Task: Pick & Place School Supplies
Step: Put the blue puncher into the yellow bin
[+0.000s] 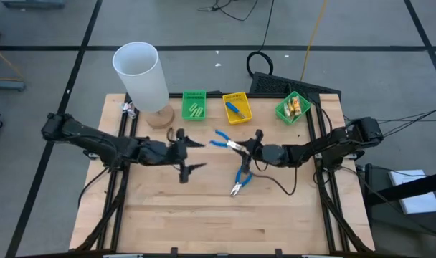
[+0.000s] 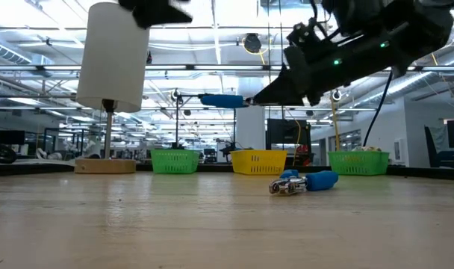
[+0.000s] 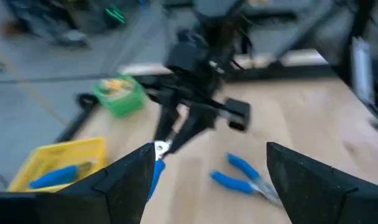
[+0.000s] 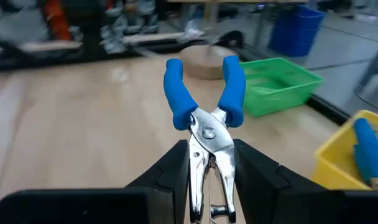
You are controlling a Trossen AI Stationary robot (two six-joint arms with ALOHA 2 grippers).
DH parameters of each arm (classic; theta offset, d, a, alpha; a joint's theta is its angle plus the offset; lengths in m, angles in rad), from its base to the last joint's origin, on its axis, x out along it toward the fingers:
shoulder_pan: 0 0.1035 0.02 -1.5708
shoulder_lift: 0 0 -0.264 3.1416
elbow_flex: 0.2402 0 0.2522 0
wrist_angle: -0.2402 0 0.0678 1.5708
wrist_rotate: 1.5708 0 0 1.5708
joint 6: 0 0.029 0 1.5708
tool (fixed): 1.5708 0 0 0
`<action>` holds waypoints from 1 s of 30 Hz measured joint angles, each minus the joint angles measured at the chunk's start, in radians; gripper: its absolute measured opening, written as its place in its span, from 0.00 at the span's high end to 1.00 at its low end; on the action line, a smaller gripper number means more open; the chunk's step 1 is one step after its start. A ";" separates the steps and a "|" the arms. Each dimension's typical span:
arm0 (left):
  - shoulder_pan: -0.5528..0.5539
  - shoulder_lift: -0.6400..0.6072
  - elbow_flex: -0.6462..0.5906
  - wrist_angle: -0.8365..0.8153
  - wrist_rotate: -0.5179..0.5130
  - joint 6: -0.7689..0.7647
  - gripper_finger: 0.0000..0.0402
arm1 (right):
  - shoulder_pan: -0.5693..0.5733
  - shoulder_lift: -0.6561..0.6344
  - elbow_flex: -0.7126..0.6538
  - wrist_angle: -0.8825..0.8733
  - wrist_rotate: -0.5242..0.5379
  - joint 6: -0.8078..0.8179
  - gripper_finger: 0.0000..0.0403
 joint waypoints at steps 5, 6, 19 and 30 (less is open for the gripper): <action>0.018 -0.094 -0.219 0.240 -0.085 -0.014 0.23 | -0.110 0.000 0.000 0.033 0.002 0.083 0.77; 0.023 -0.109 -0.255 0.281 -0.088 -0.016 0.23 | -0.136 0.000 0.000 0.033 0.002 0.106 0.77; 0.085 -0.144 -0.420 0.444 -0.091 -0.019 0.23 | -0.402 0.016 0.000 0.039 -0.028 0.199 0.77; 0.109 -0.136 -0.421 0.438 -0.083 -0.019 0.23 | -0.505 0.239 0.017 0.281 -0.084 0.234 0.77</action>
